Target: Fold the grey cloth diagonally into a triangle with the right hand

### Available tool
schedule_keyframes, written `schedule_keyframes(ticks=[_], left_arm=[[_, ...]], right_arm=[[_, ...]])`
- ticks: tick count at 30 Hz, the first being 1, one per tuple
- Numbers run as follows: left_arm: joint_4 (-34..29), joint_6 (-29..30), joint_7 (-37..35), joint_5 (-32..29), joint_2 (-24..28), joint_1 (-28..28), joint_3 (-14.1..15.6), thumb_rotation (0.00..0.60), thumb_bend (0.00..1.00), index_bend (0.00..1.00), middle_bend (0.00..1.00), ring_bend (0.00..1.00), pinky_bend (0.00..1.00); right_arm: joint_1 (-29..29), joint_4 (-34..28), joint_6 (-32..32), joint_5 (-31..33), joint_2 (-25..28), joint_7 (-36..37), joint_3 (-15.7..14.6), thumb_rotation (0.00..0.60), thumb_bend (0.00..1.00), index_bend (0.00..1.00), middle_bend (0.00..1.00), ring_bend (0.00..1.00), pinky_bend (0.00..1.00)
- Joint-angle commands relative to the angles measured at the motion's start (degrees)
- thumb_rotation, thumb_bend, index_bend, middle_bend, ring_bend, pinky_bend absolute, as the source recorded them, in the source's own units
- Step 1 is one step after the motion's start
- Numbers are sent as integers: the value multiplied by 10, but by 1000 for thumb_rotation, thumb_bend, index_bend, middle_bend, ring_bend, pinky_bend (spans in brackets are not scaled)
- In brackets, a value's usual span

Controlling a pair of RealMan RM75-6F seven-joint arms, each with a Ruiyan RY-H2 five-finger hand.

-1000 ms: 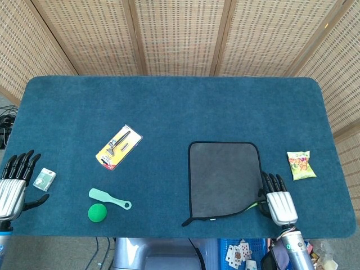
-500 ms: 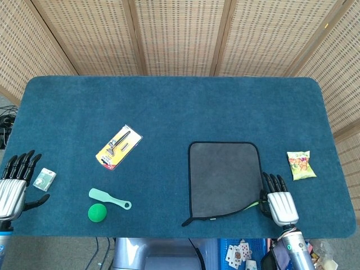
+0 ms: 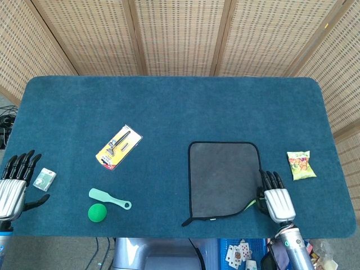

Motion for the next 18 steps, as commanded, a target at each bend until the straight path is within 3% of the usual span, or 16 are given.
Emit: schedule_keyframes(ticks=[1,18], left_arm=[[0,0,-1,-1,0,0,-1,600,55,0,0,0,0],[6,-12,-4,-11,-1,-4,-3,600,56,0,0,0,0]], right_arm=[[12,-5,-13,4,-2,-8,9,600,568,560,66,0,0],[114,-1,-113,55,-35,-89,83,600,569,571,74,0,0]])
